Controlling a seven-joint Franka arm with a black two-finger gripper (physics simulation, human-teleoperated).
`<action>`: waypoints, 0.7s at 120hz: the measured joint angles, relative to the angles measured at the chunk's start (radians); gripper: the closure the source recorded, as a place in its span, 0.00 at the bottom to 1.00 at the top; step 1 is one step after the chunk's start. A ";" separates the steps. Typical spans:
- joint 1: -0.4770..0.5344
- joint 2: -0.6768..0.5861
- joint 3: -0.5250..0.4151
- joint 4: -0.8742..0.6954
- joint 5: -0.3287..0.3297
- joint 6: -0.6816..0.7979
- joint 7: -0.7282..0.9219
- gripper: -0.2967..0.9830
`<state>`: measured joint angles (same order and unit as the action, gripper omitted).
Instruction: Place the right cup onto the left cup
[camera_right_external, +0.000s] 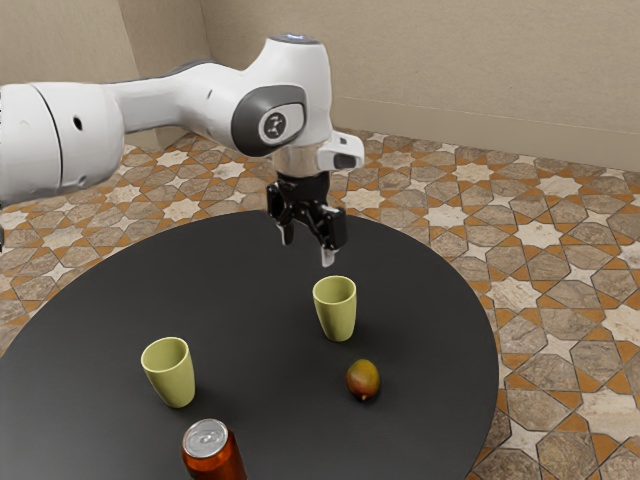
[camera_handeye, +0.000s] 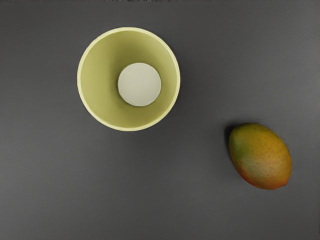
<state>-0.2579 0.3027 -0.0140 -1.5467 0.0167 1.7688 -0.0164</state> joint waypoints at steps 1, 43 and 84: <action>0.000 0.002 -0.001 0.000 -0.001 0.002 0.000 0.25; -0.017 0.082 -0.015 0.000 -0.028 0.082 -0.004 0.29; -0.027 0.151 -0.013 0.039 -0.048 0.109 -0.007 0.34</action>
<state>-0.2851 0.4538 -0.0268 -1.5074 -0.0314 1.8777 -0.0232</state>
